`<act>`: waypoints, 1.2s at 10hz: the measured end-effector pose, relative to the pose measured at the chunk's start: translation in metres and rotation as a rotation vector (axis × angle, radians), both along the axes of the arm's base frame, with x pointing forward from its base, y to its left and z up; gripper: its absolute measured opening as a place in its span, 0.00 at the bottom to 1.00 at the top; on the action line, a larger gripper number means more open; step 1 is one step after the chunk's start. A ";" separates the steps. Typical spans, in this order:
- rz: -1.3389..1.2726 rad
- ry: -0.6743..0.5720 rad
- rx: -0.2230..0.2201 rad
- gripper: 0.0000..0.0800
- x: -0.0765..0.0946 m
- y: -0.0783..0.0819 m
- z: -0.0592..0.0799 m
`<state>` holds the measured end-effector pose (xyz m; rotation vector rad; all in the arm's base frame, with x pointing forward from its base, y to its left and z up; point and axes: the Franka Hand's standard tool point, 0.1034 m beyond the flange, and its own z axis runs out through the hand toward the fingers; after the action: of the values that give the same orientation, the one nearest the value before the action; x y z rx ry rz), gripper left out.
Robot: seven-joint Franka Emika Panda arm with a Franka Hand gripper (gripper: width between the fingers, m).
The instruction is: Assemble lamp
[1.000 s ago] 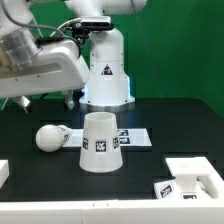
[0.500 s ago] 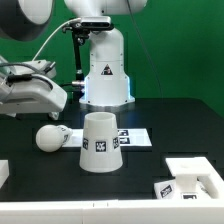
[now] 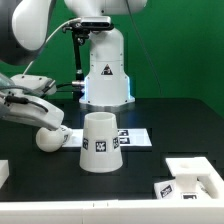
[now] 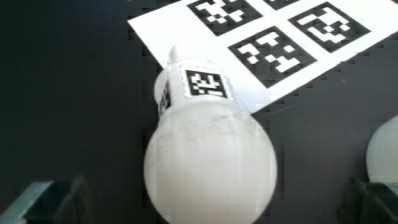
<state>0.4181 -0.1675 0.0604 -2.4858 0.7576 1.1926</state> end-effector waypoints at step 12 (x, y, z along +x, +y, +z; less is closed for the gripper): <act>0.008 0.011 -0.029 0.87 -0.028 0.011 -0.042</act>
Offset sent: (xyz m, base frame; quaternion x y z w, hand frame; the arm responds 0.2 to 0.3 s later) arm -0.0227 0.0113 -0.0209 0.0025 -0.0169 0.0286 0.9994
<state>0.3903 -0.1563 0.0181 -2.5102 0.7740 1.2069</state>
